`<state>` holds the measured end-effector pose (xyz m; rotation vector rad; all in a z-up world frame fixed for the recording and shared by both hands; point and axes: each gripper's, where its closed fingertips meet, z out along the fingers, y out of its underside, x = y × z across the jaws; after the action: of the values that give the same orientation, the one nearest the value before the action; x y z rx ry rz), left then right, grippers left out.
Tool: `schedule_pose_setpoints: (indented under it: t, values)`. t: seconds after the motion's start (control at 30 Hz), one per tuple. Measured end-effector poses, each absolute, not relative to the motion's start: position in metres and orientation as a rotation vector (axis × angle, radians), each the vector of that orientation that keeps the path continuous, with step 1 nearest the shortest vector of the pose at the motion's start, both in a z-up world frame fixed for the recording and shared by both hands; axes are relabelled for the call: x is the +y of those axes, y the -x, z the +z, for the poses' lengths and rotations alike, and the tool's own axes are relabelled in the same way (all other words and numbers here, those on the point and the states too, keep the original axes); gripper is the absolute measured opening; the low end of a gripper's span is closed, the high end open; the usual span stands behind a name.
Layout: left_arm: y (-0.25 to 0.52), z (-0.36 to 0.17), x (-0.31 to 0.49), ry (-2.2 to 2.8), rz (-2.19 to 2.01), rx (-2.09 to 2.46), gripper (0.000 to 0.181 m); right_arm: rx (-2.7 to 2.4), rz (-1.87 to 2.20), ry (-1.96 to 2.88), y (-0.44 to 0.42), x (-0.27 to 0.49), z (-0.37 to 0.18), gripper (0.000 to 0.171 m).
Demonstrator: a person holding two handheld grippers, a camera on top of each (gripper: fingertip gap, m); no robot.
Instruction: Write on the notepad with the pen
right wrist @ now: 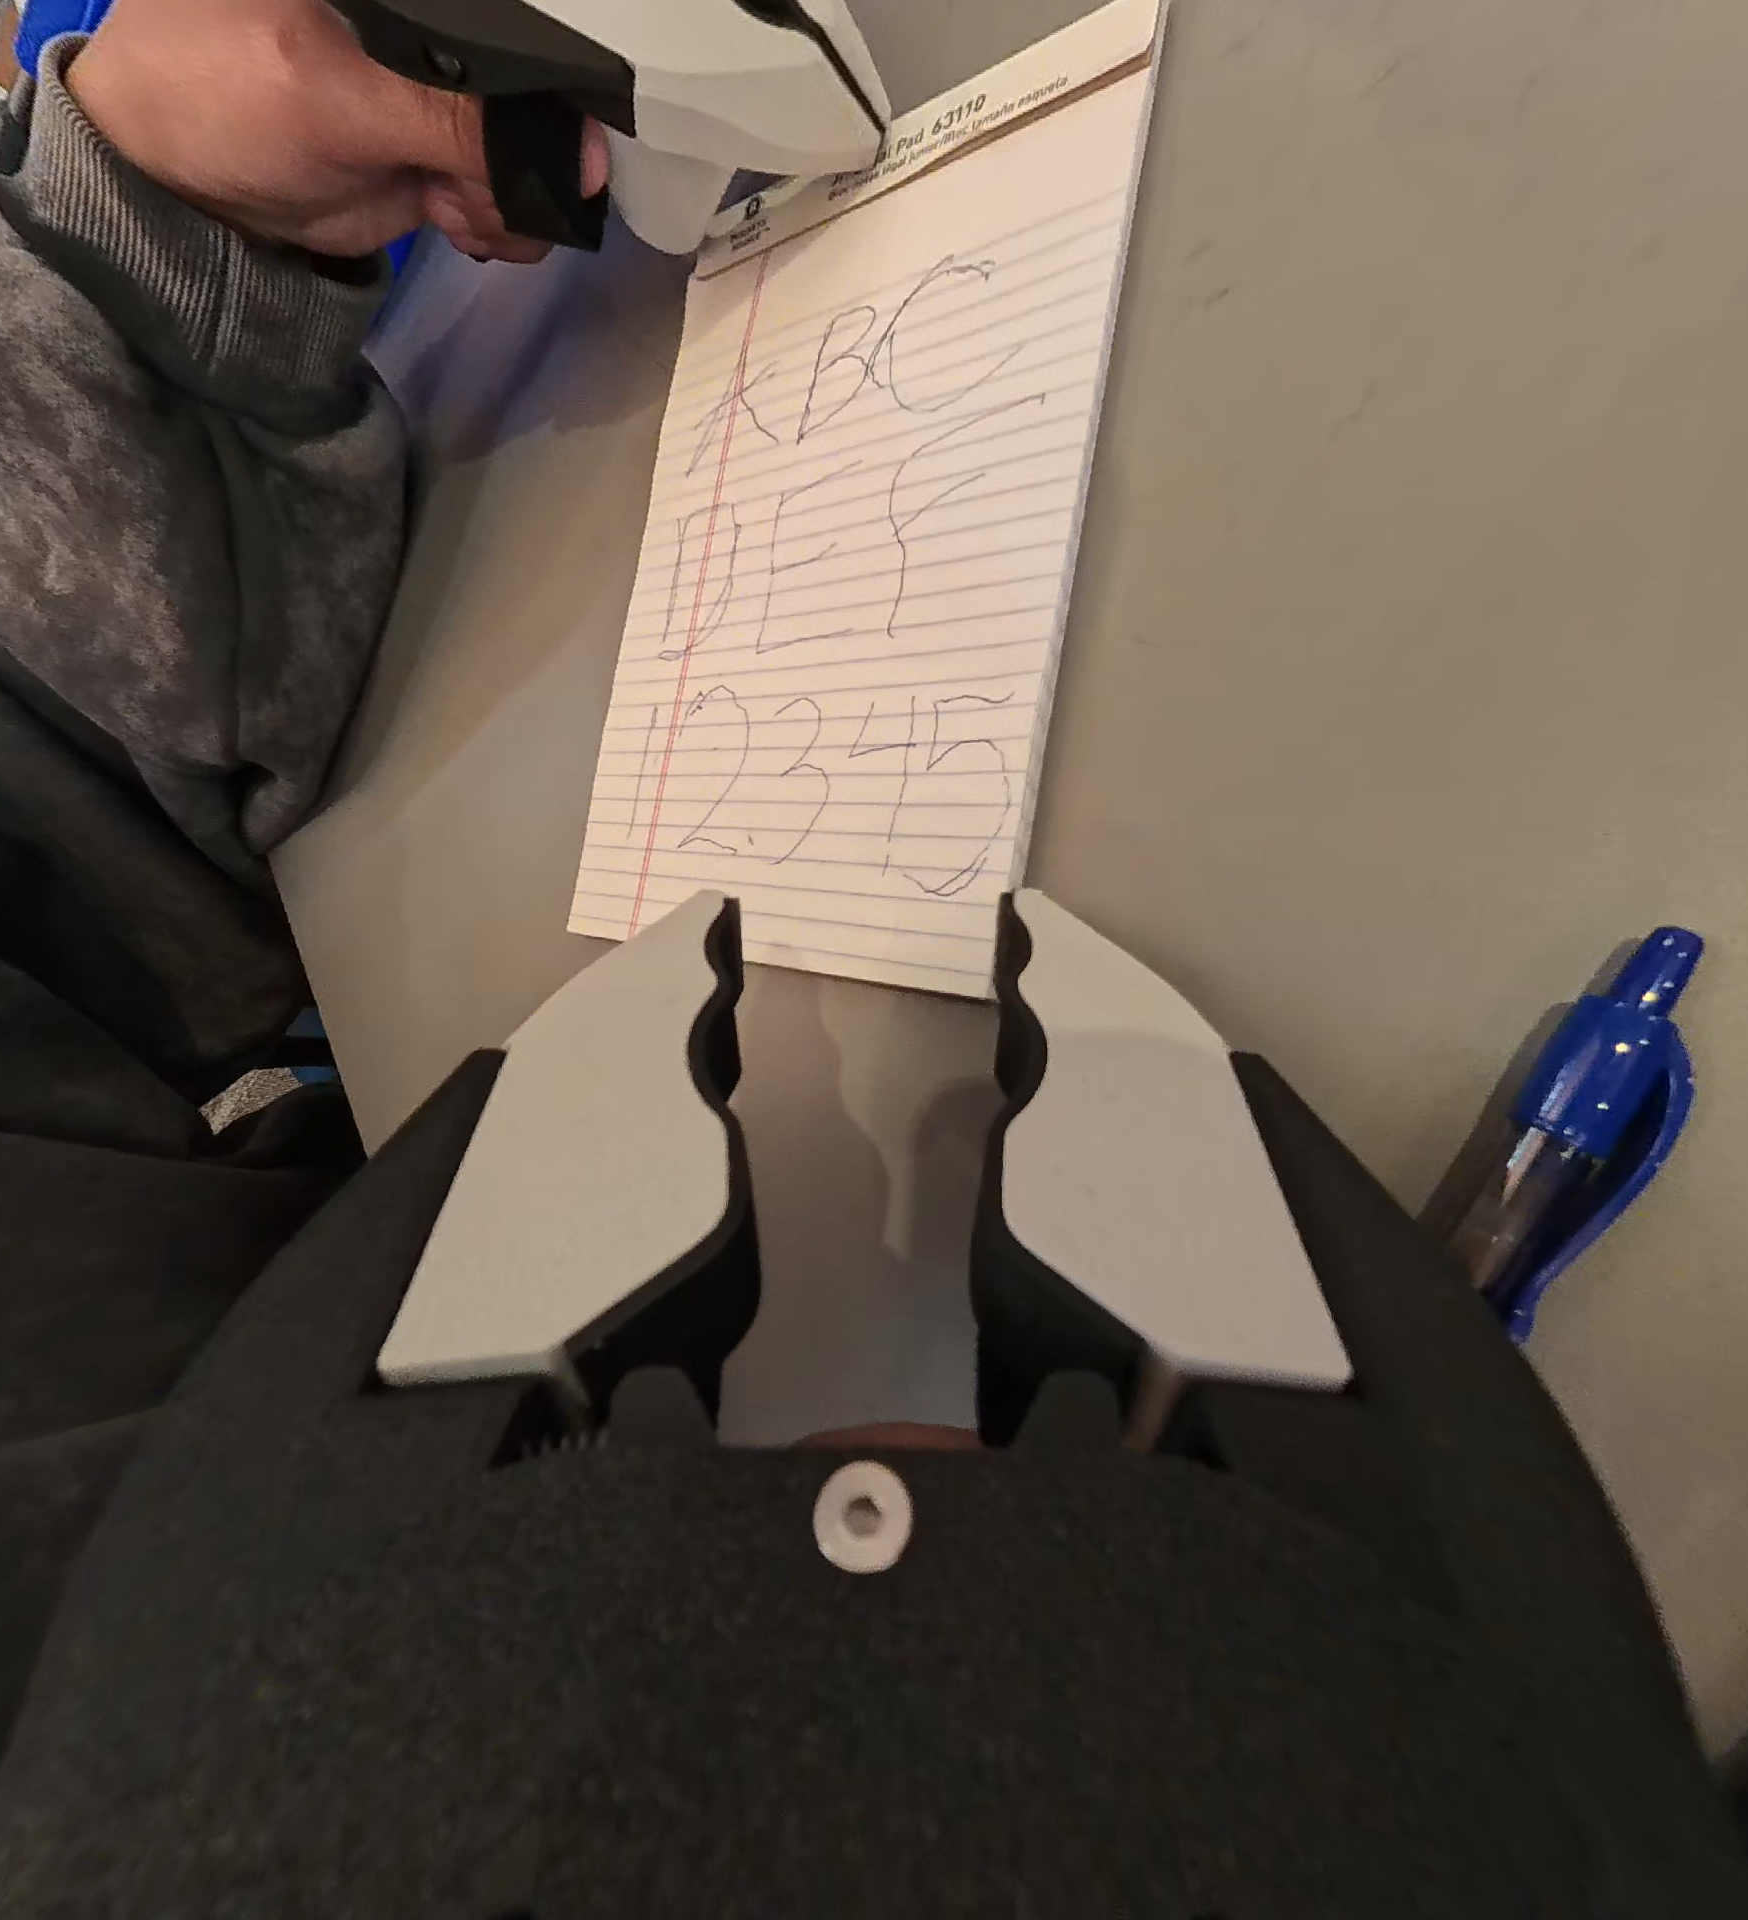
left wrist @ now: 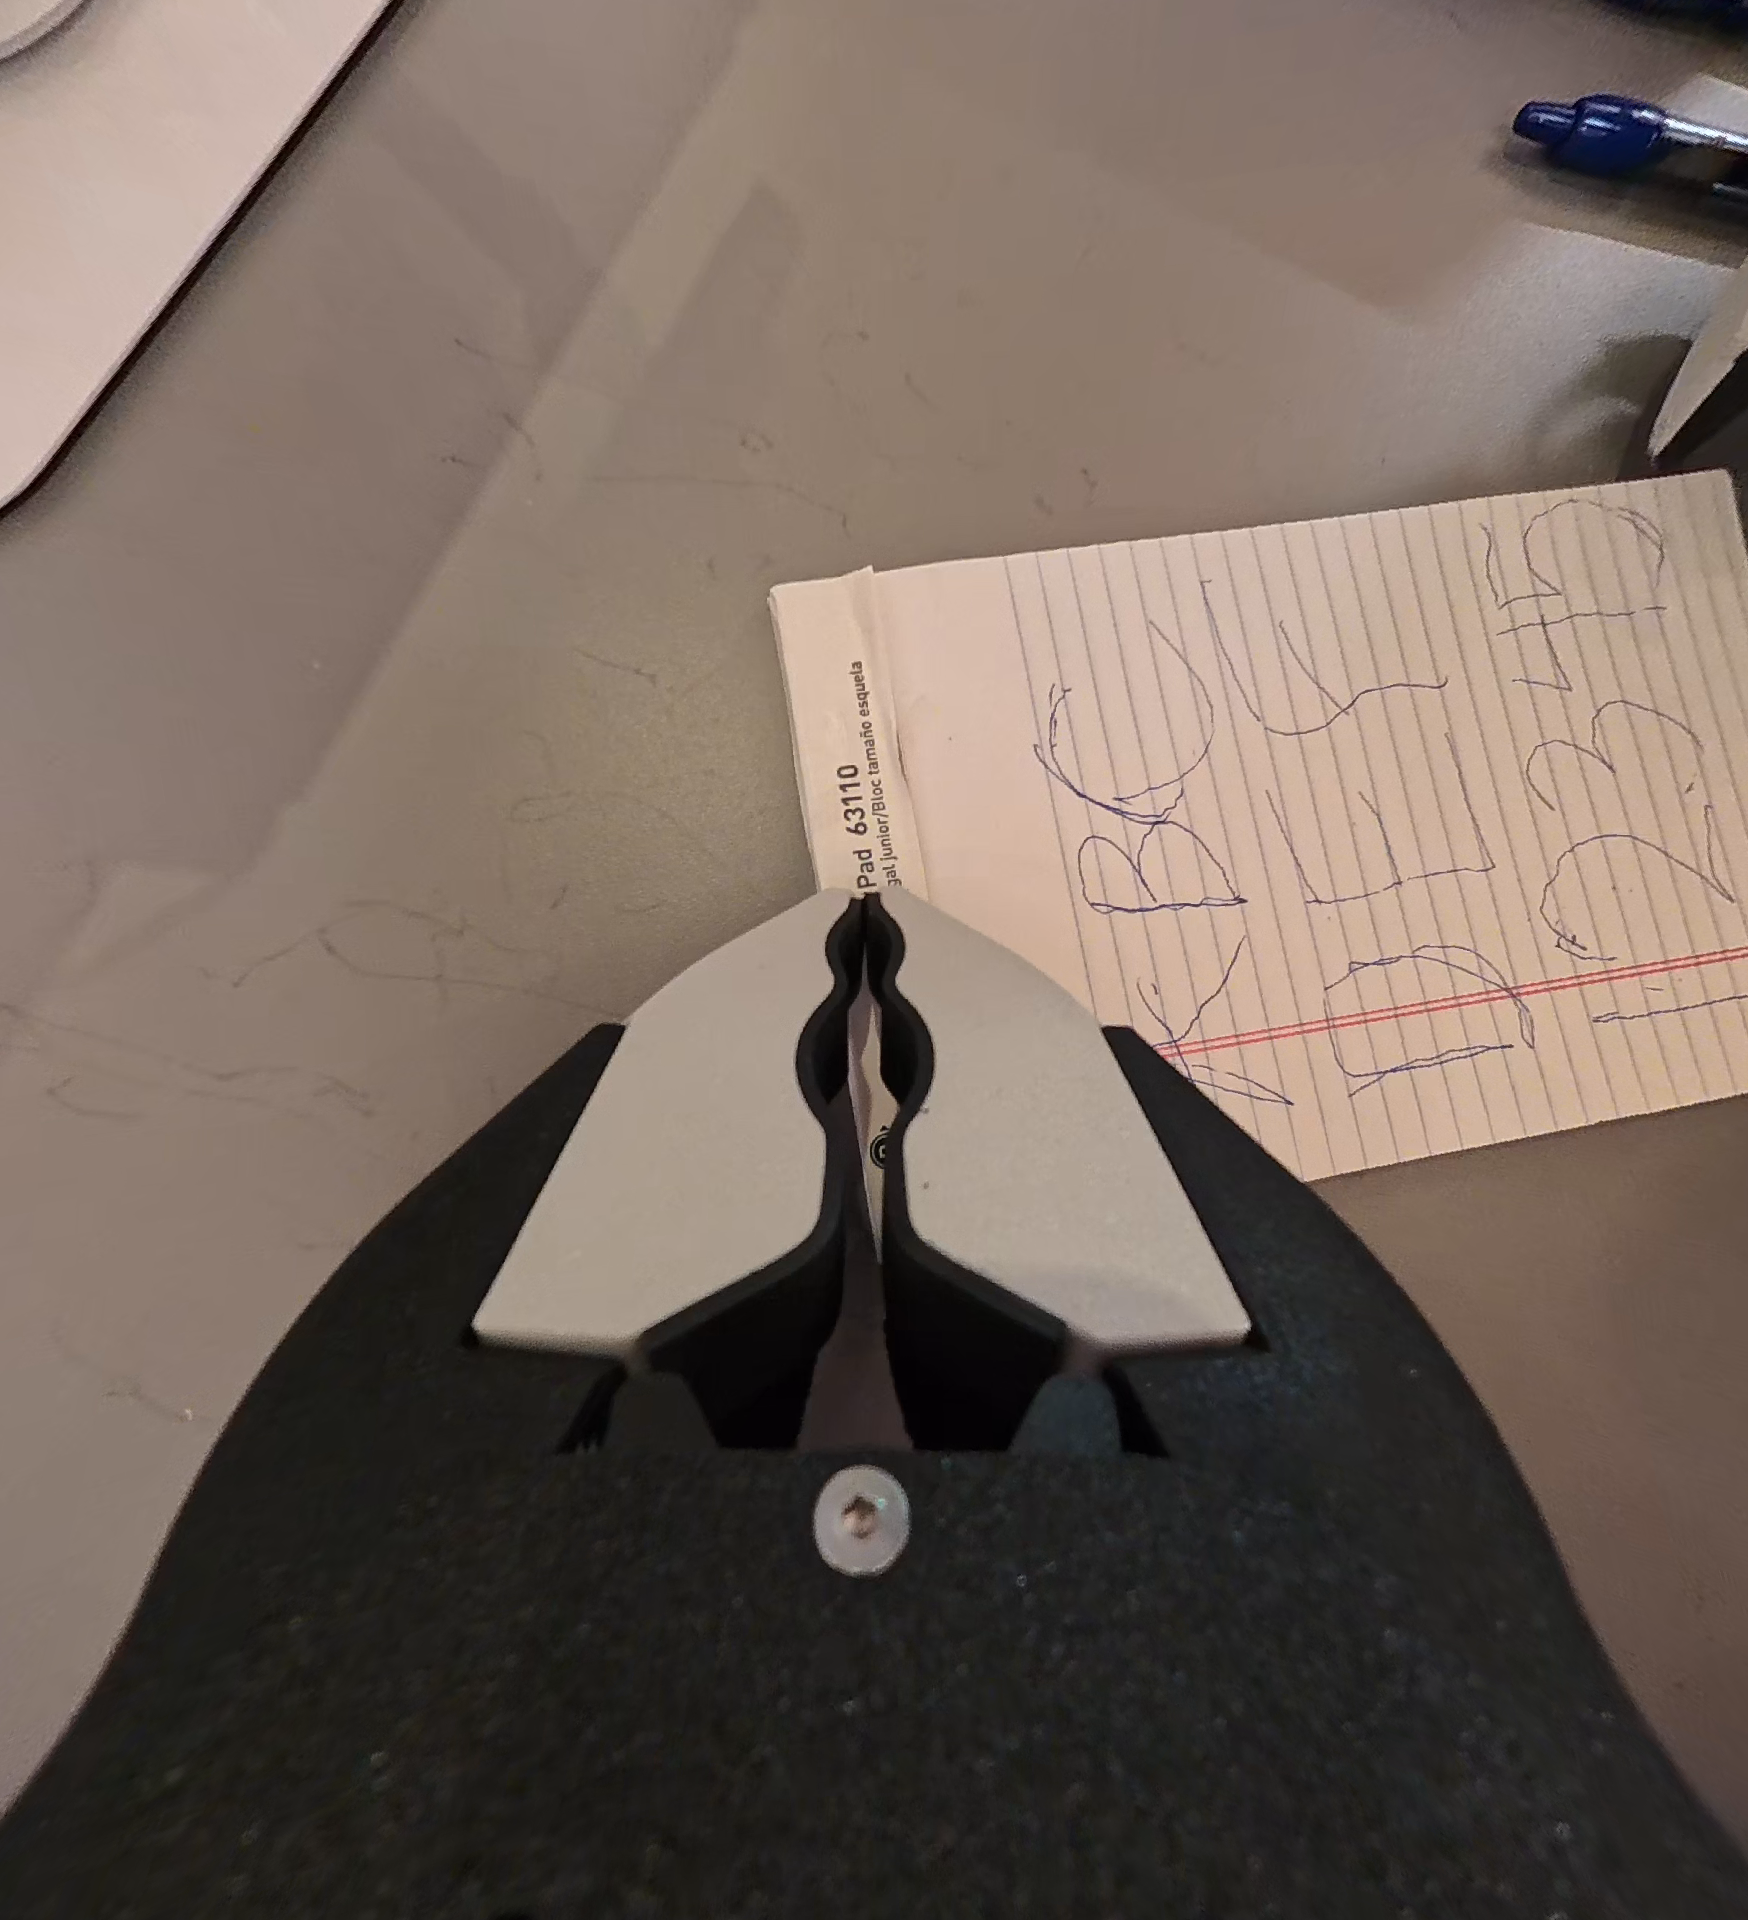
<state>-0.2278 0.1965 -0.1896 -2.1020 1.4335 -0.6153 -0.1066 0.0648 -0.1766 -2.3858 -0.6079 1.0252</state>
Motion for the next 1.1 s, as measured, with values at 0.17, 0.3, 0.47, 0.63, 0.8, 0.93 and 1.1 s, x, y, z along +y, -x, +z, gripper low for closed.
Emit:
schedule_pose_setpoints:
  t: [0.17, 0.3, 0.47, 0.63, 0.8, 0.93, 1.1]
  values:
    - [0.228, -0.19, 0.197, 2.102, -0.616, 1.432, 0.0, -0.618, 1.012, 2.393, 0.108, 0.066, -0.178, 0.047]
    - [0.228, -0.19, 0.197, 2.103, -0.618, 1.433, 0.0, -0.619, 1.02, 2.381, 0.11, 0.069, -0.175, 0.047]
    - [0.228, -0.19, 0.197, 2.103, -0.617, 1.432, 0.0, -0.639, 1.017, 2.4, 0.112, 0.068, -0.178, 0.047]
    - [0.228, -0.19, 0.197, 2.102, -0.617, 1.433, 0.0, -0.615, 1.002, 2.393, 0.108, 0.072, -0.178, 0.048]
    - [0.228, -0.19, 0.196, 2.104, -0.621, 1.433, 0.0, -0.638, 1.009, 2.4, 0.111, 0.068, -0.179, 0.048]
    - [0.228, -0.19, 0.196, 2.105, -0.622, 1.434, 0.0, -0.646, 1.008, 2.408, 0.112, 0.066, -0.179, 0.049]
    - [0.228, -0.19, 0.196, 2.104, -0.621, 1.437, 0.0, -0.633, 1.023, 2.412, 0.112, 0.062, -0.179, 0.048]
